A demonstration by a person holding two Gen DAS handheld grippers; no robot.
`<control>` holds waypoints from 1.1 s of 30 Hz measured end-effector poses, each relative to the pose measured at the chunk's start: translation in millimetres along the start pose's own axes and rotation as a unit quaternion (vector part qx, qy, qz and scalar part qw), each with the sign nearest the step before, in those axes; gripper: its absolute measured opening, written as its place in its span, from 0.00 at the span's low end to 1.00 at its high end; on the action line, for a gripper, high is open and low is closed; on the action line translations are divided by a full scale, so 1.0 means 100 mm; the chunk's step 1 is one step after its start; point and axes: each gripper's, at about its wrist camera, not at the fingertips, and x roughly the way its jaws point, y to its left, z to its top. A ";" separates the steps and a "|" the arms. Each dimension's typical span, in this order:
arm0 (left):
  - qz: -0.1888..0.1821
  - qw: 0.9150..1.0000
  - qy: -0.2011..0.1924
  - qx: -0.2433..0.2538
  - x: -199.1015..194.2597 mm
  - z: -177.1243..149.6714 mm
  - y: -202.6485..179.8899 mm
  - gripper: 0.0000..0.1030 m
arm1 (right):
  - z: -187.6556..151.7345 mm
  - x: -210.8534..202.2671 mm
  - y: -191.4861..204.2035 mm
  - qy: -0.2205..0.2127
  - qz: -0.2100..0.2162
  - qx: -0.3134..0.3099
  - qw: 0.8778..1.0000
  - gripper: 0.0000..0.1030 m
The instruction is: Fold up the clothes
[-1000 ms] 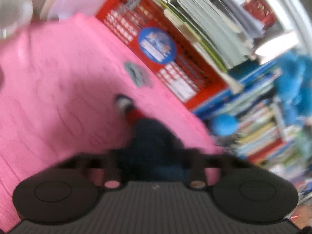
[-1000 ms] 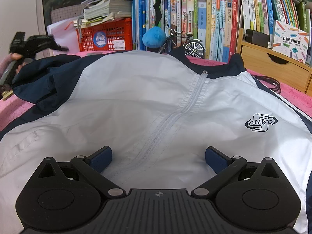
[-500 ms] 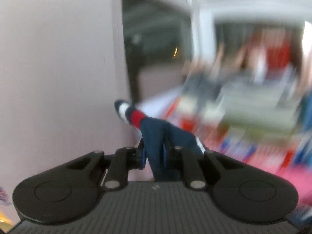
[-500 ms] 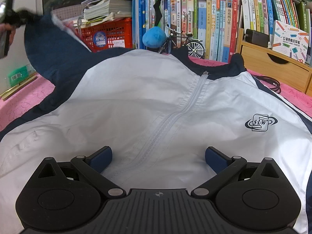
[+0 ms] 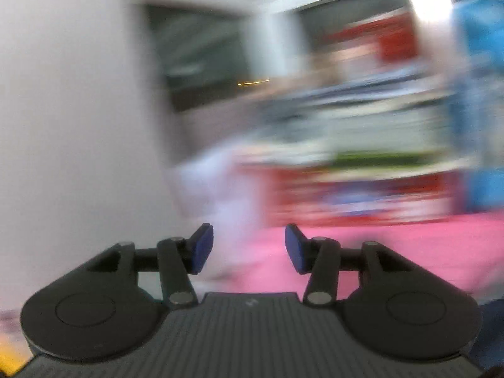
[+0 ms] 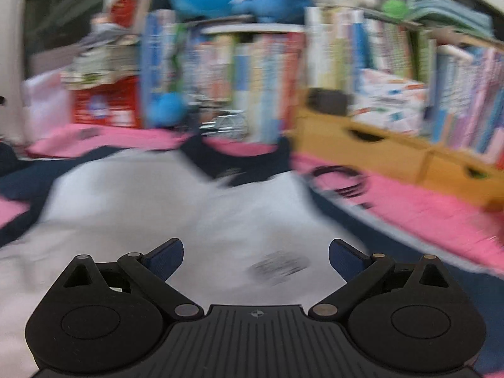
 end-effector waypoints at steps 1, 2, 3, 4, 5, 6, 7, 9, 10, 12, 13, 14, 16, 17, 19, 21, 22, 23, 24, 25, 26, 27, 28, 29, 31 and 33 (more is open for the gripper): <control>-0.065 0.998 0.012 0.001 0.00 0.00 -0.16 0.48 | 0.04 0.11 -0.08 0.003 -0.009 -0.001 1.000 0.97; -0.125 0.992 0.023 0.005 0.01 -0.01 -0.36 0.49 | 0.09 0.23 -0.14 0.006 -0.017 0.000 1.000 0.97; -0.175 0.984 0.031 0.011 0.04 -0.05 -0.56 0.50 | 0.14 0.35 -0.19 0.007 -0.021 0.001 1.000 0.97; -0.217 0.975 0.040 0.018 0.08 -0.09 -0.77 0.52 | 0.17 0.45 -0.23 0.005 -0.021 0.002 1.000 0.97; -0.252 0.966 0.047 0.025 0.12 -0.15 -0.96 0.57 | 0.20 0.55 -0.27 0.003 -0.018 0.005 1.000 0.97; -0.282 0.957 0.052 0.032 0.18 -0.20 -1.12 0.64 | 0.21 0.64 -0.30 0.004 -0.014 0.006 1.000 0.97; -0.299 0.952 0.058 0.042 0.24 -0.25 -1.27 0.65 | 0.23 0.72 -0.33 0.005 -0.010 0.006 1.000 0.97; -0.327 0.940 0.070 0.061 0.35 -0.35 -1.56 0.66 | 0.26 0.88 -0.38 0.006 -0.001 0.007 1.000 0.97; -0.334 0.937 0.078 0.065 0.42 -0.40 -1.66 0.66 | 0.26 0.96 -0.40 0.009 0.003 0.005 1.000 0.97; -0.343 0.933 0.090 0.067 0.55 -0.48 -1.82 0.66 | 0.27 1.06 -0.39 0.014 0.010 0.001 1.000 0.97; -0.337 0.934 0.093 0.071 0.61 -0.49 -1.86 0.66 | 0.26 1.09 -0.39 0.015 0.013 0.000 1.000 0.97; -0.330 0.936 0.096 0.076 0.67 -0.50 -1.90 0.66 | 0.24 1.12 -0.39 0.017 0.016 0.000 1.000 0.97; -0.314 0.940 0.102 0.084 0.79 -0.51 -1.98 0.67 | 0.22 1.16 -0.39 0.021 0.019 -0.002 1.000 0.97; -0.307 0.942 0.105 0.089 0.85 -0.52 -2.03 0.68 | 0.21 1.18 -0.39 0.023 0.022 -0.004 0.999 0.97; -0.291 0.943 0.109 0.117 0.91 -0.55 -2.07 0.68 | 0.19 1.21 -0.39 0.028 0.027 -0.008 0.999 0.97; -0.279 0.943 0.106 0.145 0.97 -0.55 -2.15 0.79 | 0.19 1.25 -0.40 0.032 0.035 -0.010 0.999 0.97; -0.274 0.944 0.102 0.152 0.99 -0.55 -2.17 0.81 | 0.20 1.26 -0.40 0.035 0.038 -0.013 0.999 0.97; -0.273 0.945 0.104 0.147 1.04 -0.53 -2.17 0.86 | 0.20 1.28 -0.40 0.037 0.041 -0.015 0.998 0.97; -0.273 0.946 0.107 0.140 1.10 -0.52 -2.17 0.89 | 0.21 1.31 -0.40 0.041 0.044 -0.018 0.998 0.98; -0.274 0.946 0.111 0.134 1.15 -0.51 -2.17 0.90 | 0.22 1.34 -0.41 0.046 0.049 -0.020 0.998 0.99; -0.278 0.946 0.122 0.116 1.22 -0.49 -2.15 0.92 | 0.23 1.37 -0.41 0.050 0.053 -0.020 0.997 1.00; -0.283 0.945 0.135 0.095 1.29 -0.48 -2.13 0.92 | 0.23 1.41 -0.41 0.053 0.056 -0.021 0.997 1.00; -0.280 0.946 0.131 0.093 1.27 -0.47 -2.15 0.90 | 0.24 1.45 -0.41 0.058 0.059 -0.020 0.996 1.00; -0.276 0.948 0.124 0.094 1.23 -0.47 -2.18 0.77 | 0.25 1.48 -0.42 0.062 0.062 -0.016 0.996 1.00; -0.267 0.953 0.110 0.097 1.15 -0.47 -2.23 0.16 | 0.27 1.51 -0.41 0.065 0.069 -0.006 0.995 0.94; -0.256 0.957 0.091 0.105 1.04 -0.48 -2.29 0.04 | 0.28 1.47 -0.36 0.058 0.074 -0.008 0.996 0.62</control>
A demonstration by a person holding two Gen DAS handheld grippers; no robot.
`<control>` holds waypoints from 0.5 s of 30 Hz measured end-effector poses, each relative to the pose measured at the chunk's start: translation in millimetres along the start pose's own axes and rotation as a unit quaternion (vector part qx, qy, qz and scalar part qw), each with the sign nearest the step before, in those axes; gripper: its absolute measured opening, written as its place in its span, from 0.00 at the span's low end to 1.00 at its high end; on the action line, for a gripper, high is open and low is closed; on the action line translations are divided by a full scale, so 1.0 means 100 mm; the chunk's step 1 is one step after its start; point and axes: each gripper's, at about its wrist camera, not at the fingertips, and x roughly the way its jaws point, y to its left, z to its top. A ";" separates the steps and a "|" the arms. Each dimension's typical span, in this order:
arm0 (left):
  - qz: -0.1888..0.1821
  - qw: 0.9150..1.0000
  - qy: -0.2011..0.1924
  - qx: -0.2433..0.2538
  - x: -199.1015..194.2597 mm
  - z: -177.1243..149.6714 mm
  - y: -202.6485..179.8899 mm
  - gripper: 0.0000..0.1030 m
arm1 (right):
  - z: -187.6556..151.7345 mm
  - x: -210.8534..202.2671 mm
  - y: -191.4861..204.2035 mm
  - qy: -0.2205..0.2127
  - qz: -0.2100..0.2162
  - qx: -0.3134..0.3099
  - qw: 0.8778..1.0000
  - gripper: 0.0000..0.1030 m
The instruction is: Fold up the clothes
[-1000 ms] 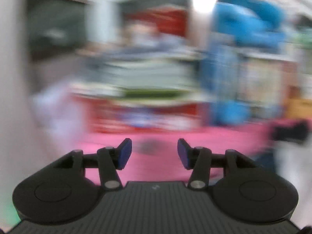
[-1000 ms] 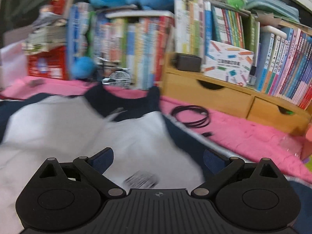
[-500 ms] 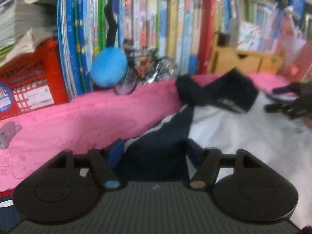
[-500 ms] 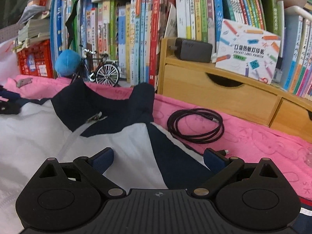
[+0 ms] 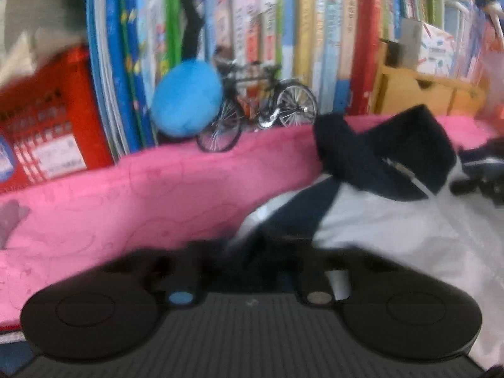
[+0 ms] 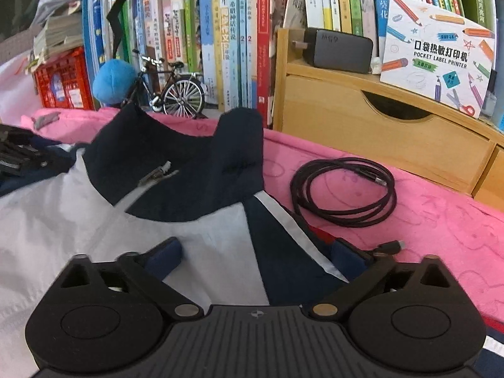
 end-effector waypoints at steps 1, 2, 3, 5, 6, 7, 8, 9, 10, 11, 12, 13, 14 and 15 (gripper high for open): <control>0.009 1.000 -0.010 0.010 -0.05 -0.01 -0.06 0.04 | 0.00 -0.04 0.05 -0.004 0.002 -0.005 1.000 0.40; 0.017 0.999 -0.019 0.019 -0.10 -0.03 -0.12 0.03 | 0.00 -0.07 0.11 -0.003 -0.006 -0.011 1.000 0.32; 0.026 0.999 -0.029 0.029 -0.16 -0.04 -0.18 0.03 | -0.01 -0.10 0.19 -0.004 -0.015 -0.024 1.000 0.20; 0.043 0.997 -0.048 0.048 -0.26 -0.07 -0.29 0.03 | -0.02 -0.18 0.32 -0.011 -0.034 -0.046 0.998 0.11; 0.047 0.996 -0.057 0.047 -0.29 -0.04 -0.29 0.03 | -0.03 -0.22 0.36 -0.017 -0.043 -0.054 0.997 0.09; 0.049 0.996 -0.066 0.044 -0.32 0.01 -0.27 0.03 | -0.02 -0.27 0.38 -0.027 -0.048 -0.055 0.997 0.08; 0.052 0.995 -0.075 0.043 -0.35 0.06 -0.26 0.03 | 0.02 -0.33 0.38 -0.039 -0.053 -0.054 0.996 0.07; 0.057 0.994 -0.082 0.047 -0.37 0.12 -0.26 0.03 | 0.06 -0.38 0.37 -0.051 -0.057 -0.052 0.996 0.07; 0.061 0.993 -0.088 0.052 -0.37 0.17 -0.26 0.03 | 0.11 -0.43 0.37 -0.063 -0.061 -0.051 0.995 0.06; 0.064 0.992 -0.093 0.055 -0.36 0.22 -0.26 0.03 | 0.15 -0.48 0.37 -0.075 -0.066 -0.050 0.994 0.06; 0.066 0.992 -0.094 0.057 -0.34 0.25 -0.26 0.03 | 0.19 -0.51 0.35 -0.082 -0.070 -0.051 0.993 0.06; 0.065 0.992 -0.091 0.055 -0.32 0.26 -0.25 0.03 | 0.23 -0.52 0.33 -0.084 -0.072 -0.051 0.993 0.06; 0.058 0.993 -0.083 0.052 -0.28 0.26 -0.24 0.03 | 0.25 -0.52 0.30 -0.078 -0.063 -0.046 0.994 0.06; 0.046 0.995 -0.072 0.049 -0.24 0.24 -0.21 0.03 | 0.26 -0.51 0.26 -0.071 -0.052 -0.040 0.995 0.07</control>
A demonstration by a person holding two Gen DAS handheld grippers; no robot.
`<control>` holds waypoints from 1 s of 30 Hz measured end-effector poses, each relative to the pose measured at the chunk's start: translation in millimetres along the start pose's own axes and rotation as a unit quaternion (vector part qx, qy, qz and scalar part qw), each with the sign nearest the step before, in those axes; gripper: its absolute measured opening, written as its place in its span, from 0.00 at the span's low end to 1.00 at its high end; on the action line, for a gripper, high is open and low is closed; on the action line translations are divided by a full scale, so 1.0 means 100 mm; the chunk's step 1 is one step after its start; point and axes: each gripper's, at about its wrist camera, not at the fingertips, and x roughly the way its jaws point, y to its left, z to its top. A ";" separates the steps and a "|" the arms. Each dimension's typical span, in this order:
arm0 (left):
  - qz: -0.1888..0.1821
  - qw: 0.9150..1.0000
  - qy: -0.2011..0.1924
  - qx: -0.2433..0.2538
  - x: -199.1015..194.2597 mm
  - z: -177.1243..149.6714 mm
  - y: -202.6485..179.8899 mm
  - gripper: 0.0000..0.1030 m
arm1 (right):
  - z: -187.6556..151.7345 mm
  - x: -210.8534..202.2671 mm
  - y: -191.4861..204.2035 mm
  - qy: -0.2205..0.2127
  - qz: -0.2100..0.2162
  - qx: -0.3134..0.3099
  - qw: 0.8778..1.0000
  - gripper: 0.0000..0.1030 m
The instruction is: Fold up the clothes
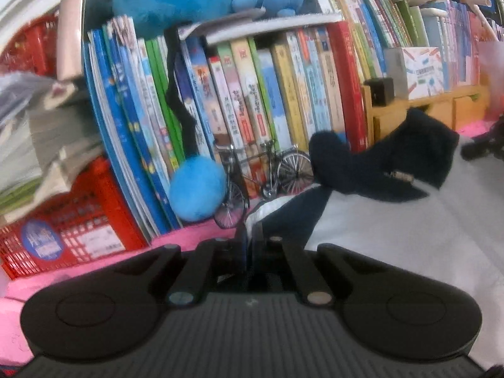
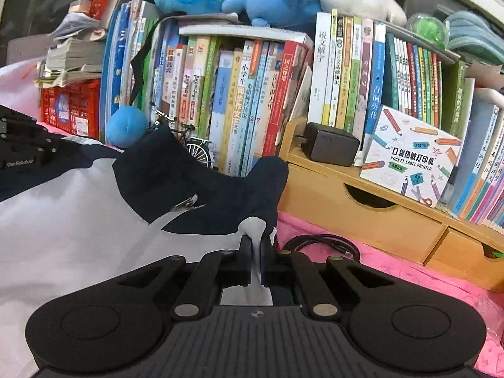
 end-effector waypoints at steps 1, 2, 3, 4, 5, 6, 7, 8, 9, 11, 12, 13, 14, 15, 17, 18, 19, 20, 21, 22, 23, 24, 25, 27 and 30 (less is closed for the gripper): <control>-0.013 1.000 0.011 -0.004 0.04 -0.03 0.02 0.03 | 0.01 0.02 -0.04 0.007 0.011 0.007 1.000 0.11; -0.021 1.000 0.018 -0.009 0.07 -0.07 0.04 0.03 | -0.01 0.04 -0.09 0.013 0.023 0.019 0.999 0.12; -0.028 0.999 0.024 -0.014 0.09 -0.11 0.06 0.04 | -0.04 0.07 -0.14 0.019 0.035 0.033 0.999 0.18; -0.035 0.999 0.031 -0.019 0.12 -0.15 0.08 0.04 | -0.07 0.09 -0.19 0.024 0.047 0.046 0.998 0.28; -0.039 0.998 0.035 -0.022 0.15 -0.17 0.10 0.04 | -0.10 0.12 -0.25 0.030 0.059 0.060 0.996 0.33; -0.044 0.998 0.041 -0.026 0.18 -0.18 0.12 0.05 | -0.12 0.15 -0.30 0.036 0.071 0.074 0.994 0.44; -0.047 0.997 0.047 -0.031 0.22 -0.19 0.13 0.05 | -0.15 0.18 -0.32 0.039 0.072 0.077 0.994 0.48; -0.050 0.997 0.053 -0.034 0.26 -0.19 0.15 0.05 | -0.16 0.23 -0.34 0.045 0.073 0.075 0.994 0.48; -0.052 0.996 0.059 -0.037 0.29 -0.20 0.16 0.06 | -0.17 0.28 -0.34 0.051 0.075 0.073 0.993 0.50; -0.059 0.994 0.077 -0.047 0.36 -0.24 0.19 0.07 | -0.20 0.37 -0.34 0.061 0.082 0.069 0.992 0.57; -0.057 0.994 0.078 -0.053 0.38 -0.26 0.19 0.07 | -0.21 0.42 -0.34 0.067 0.086 0.068 0.992 0.60; -0.053 0.994 0.078 -0.059 0.40 -0.28 0.19 0.07 | -0.23 0.46 -0.32 0.074 0.088 0.067 0.991 0.62; -0.045 0.994 0.077 -0.056 0.39 -0.28 0.15 0.06 | -0.25 0.50 -0.31 0.082 0.089 0.066 0.990 0.63; -0.033 0.996 0.074 -0.043 0.37 -0.28 0.10 0.05 | -0.26 0.51 -0.27 0.082 0.083 0.060 0.991 0.63; -0.009 0.998 0.060 -0.015 0.31 -0.29 -0.02 0.04 | -0.27 0.49 -0.17 0.078 0.062 0.043 0.994 0.44; 0.004 0.999 0.049 -0.001 0.26 -0.29 -0.08 0.03 | -0.26 0.47 -0.11 0.076 0.047 0.035 0.995 0.26; 0.012 0.999 0.034 0.006 0.20 -0.25 -0.11 0.03 | -0.24 0.46 -0.05 0.076 0.033 0.027 0.996 0.18; 0.020 1.000 0.018 0.012 0.14 -0.21 -0.12 0.03 | -0.23 0.43 0.04 0.073 0.013 0.004 0.997 0.14; 0.027 0.999 0.003 0.018 0.07 -0.16 -0.14 0.03 | -0.22 0.40 0.17 0.064 -0.013 -0.038 0.997 0.10; 0.034 0.999 -0.013 0.025 0.01 -0.11 -0.16 0.03 | -0.21 0.36 0.29 0.054 -0.041 -0.083 0.994 0.08; 0.042 0.998 -0.025 0.040 -0.02 -0.05 -0.18 0.03 | -0.21 0.32 0.42 0.044 -0.068 -0.129 0.988 0.08; 0.048 0.997 -0.033 0.048 -0.01 0.03 -0.19 0.03 | -0.18 0.29 0.50 0.032 -0.091 -0.166 0.981 0.08; 0.055 0.996 -0.041 0.054 0.00 0.11 -0.18 0.03 | -0.15 0.26 0.58 0.020 -0.113 -0.201 0.973 0.07; 0.064 0.995 -0.054 0.060 0.03 0.26 -0.17 0.03 | -0.04 0.26 0.59 0.004 -0.140 -0.224 0.964 0.07; 0.068 0.995 -0.049 0.052 0.25 0.35 -0.18 0.03 | 0.14 0.34 0.49 -0.011 -0.163 -0.220 0.962 0.07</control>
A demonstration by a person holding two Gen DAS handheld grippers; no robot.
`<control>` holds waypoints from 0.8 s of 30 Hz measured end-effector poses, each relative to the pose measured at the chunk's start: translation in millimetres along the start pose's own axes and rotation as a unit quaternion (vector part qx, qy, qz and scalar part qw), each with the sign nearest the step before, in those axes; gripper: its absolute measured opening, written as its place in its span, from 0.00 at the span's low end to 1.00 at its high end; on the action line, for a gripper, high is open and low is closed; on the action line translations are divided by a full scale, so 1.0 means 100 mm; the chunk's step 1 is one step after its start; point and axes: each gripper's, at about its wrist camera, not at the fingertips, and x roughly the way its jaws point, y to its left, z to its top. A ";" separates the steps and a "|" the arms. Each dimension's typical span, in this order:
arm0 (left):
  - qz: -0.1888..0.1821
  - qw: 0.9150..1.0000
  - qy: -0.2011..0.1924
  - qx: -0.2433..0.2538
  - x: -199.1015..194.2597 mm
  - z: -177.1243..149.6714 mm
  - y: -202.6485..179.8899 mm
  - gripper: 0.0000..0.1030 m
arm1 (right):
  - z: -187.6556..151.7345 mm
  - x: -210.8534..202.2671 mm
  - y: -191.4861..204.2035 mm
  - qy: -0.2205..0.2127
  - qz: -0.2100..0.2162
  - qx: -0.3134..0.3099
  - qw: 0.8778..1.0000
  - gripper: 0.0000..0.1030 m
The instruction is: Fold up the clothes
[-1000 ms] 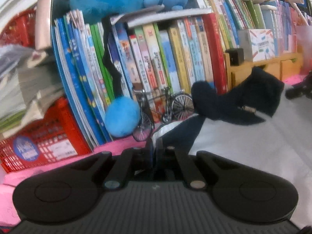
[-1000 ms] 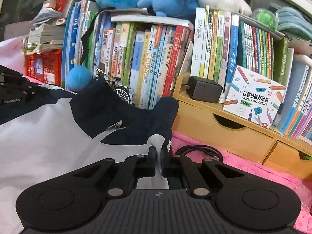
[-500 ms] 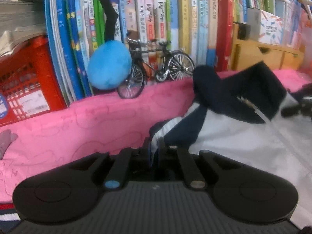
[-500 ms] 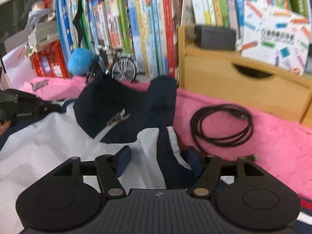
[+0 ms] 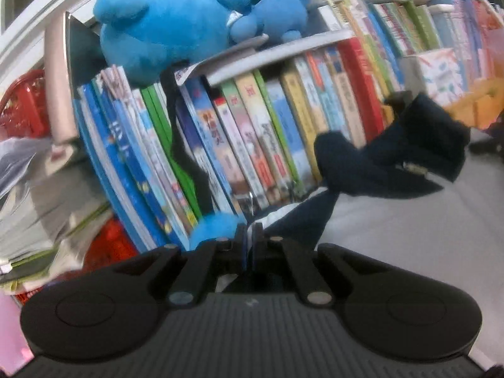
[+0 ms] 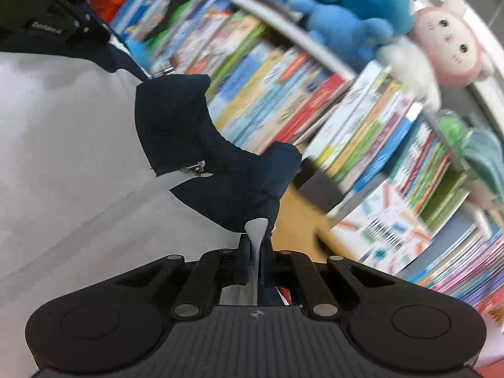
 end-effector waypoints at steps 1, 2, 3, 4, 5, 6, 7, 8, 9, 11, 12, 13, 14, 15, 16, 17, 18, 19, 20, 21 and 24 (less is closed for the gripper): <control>0.000 1.000 0.005 -0.004 0.09 0.01 -0.01 0.03 | 0.02 0.07 -0.03 0.003 -0.004 0.007 1.000 0.07; -0.003 1.000 0.013 -0.009 0.18 -0.02 -0.04 0.03 | 0.01 0.16 -0.04 0.009 -0.002 0.013 1.000 0.07; -0.006 1.000 0.022 -0.012 0.27 -0.07 -0.06 0.03 | 0.00 0.24 -0.05 0.015 0.002 0.019 1.000 0.07; -0.009 0.999 0.032 -0.016 0.36 -0.12 -0.08 0.03 | -0.01 0.33 -0.05 0.021 0.005 0.025 0.999 0.07; -0.013 0.999 0.043 -0.017 0.44 -0.19 -0.10 0.03 | -0.04 0.40 -0.03 0.028 0.013 0.029 0.999 0.07; -0.016 0.998 0.052 -0.014 0.50 -0.26 -0.12 0.03 | -0.08 0.47 0.00 0.035 0.021 0.033 0.999 0.07; -0.019 0.998 0.060 -0.012 0.55 -0.32 -0.14 0.03 | -0.11 0.54 0.03 0.042 0.029 0.037 0.998 0.07; -0.022 0.997 0.068 -0.006 0.60 -0.37 -0.17 0.04 | -0.15 0.59 0.06 0.046 0.034 0.036 0.998 0.07; -0.027 0.996 0.080 -0.003 0.63 -0.38 -0.18 0.03 | -0.19 0.63 0.10 0.050 0.038 0.034 0.997 0.07; -0.036 0.995 0.091 -0.010 0.67 -0.38 -0.15 0.04 | -0.23 0.68 0.15 0.054 0.043 0.037 0.997 0.08; -0.045 0.993 0.105 -0.011 0.70 -0.39 -0.14 0.05 | -0.25 0.70 0.16 0.055 0.044 0.039 0.997 0.08; -0.045 0.993 0.108 -0.002 0.72 -0.38 -0.15 0.05 | -0.26 0.72 0.16 0.056 0.047 0.045 0.996 0.09; -0.043 0.993 0.110 0.009 0.73 -0.38 -0.17 0.06 | -0.27 0.73 0.16 0.057 0.050 0.051 0.996 0.10; -0.036 0.993 0.112 0.021 0.72 -0.37 -0.19 0.07 | -0.27 0.73 0.13 0.057 0.055 0.059 0.995 0.13; -0.029 0.992 0.115 0.033 0.69 -0.36 -0.22 0.07 | -0.27 0.72 0.09 0.058 0.059 0.068 0.994 0.16; -0.030 0.992 0.119 0.027 0.62 -0.34 -0.21 0.09 | -0.27 0.71 0.06 0.058 0.063 0.077 0.993 0.20; -0.034 0.993 0.116 0.010 0.50 -0.33 -0.15 0.09 | -0.28 0.64 -0.02 0.056 0.069 0.097 0.991 0.33; -0.039 0.993 0.112 -0.009 0.38 -0.32 -0.08 0.09 | -0.28 0.55 -0.10 0.053 0.075 0.120 0.989 0.51; -0.045 0.993 0.107 -0.028 0.26 -0.31 -0.02 0.10 | -0.28 0.44 -0.20 0.044 0.084 0.143 0.985 0.57; -0.045 0.993 0.100 -0.038 0.10 -0.30 0.05 0.10 | -0.29 0.30 -0.29 0.032 0.095 0.162 0.982 0.61; -0.056 0.994 0.078 -0.057 -0.39 -0.29 0.19 0.13 | -0.31 -0.15 -0.57 0.008 0.117 0.215 0.970 0.61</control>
